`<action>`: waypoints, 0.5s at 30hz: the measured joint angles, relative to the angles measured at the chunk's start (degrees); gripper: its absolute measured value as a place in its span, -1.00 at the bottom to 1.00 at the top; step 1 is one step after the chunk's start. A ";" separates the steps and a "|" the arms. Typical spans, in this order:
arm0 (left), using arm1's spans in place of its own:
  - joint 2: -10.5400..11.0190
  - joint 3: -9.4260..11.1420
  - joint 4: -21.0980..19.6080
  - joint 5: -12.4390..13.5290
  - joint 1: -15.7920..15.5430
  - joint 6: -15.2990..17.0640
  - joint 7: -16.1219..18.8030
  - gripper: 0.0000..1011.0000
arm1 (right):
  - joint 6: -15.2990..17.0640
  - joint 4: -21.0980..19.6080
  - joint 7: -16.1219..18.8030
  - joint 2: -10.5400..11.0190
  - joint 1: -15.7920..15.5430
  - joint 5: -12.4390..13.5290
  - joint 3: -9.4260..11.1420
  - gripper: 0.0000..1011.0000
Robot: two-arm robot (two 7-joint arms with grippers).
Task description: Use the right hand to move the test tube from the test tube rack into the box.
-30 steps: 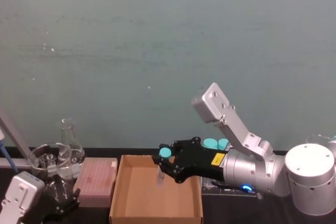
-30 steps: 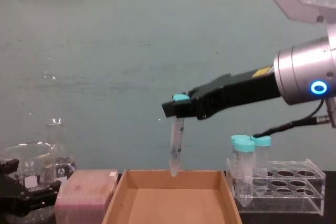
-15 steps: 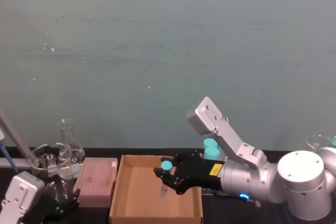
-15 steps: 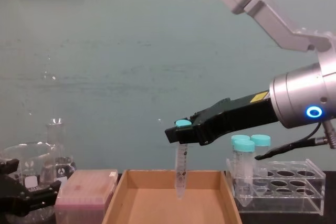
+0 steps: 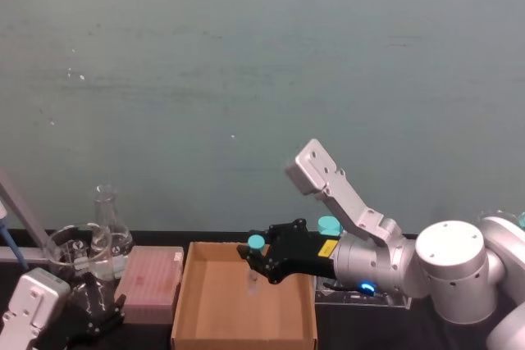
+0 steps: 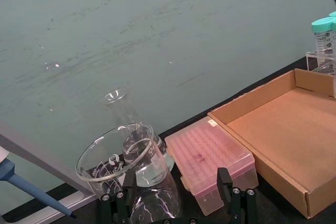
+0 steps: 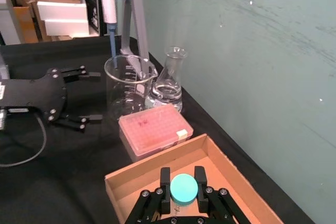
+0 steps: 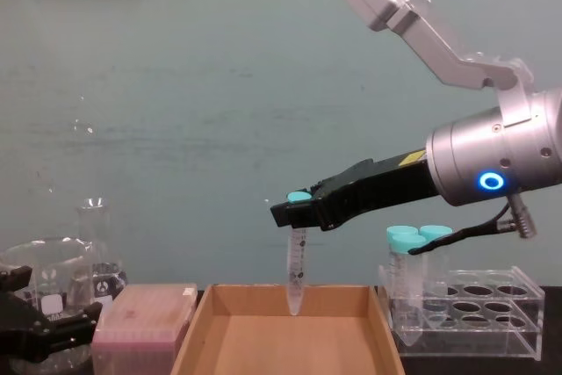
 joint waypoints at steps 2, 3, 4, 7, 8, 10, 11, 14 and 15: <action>0.00 0.00 0.00 0.00 0.00 0.00 0.00 0.98 | -0.39 1.21 0.00 -0.62 0.55 -0.18 0.01 -0.47; 0.00 0.00 0.00 0.00 0.00 0.00 0.00 0.98 | -0.39 1.21 0.00 -0.62 0.55 -0.18 0.01 -0.47; 0.00 0.00 0.00 0.00 0.00 0.00 0.00 0.98 | -0.62 1.90 0.02 -1.00 0.90 -0.29 0.03 -0.47; 0.00 0.00 0.00 0.00 0.00 0.00 0.00 0.98 | -1.13 3.24 0.09 -1.69 1.44 -0.53 0.10 -0.47; 0.00 0.00 0.00 0.00 0.00 0.00 0.00 0.98 | -1.20 3.42 0.09 -1.78 1.50 -0.55 0.12 -0.47; 0.00 0.00 0.00 0.00 0.00 0.00 0.00 0.98 | -1.34 3.71 0.12 -1.97 1.61 -0.60 0.13 -0.47; 0.00 0.00 0.00 0.00 0.00 0.00 0.00 0.98 | -1.40 3.81 0.12 -2.05 1.65 -0.65 0.14 -0.47; 0.00 0.00 0.00 0.00 0.00 0.00 0.00 0.98 | -1.46 3.97 0.09 -2.22 1.67 -1.01 0.22 -0.47; 0.00 0.00 0.00 0.00 0.00 0.00 0.00 0.98 | -1.48 3.98 0.05 -2.23 1.67 -1.09 0.22 -0.47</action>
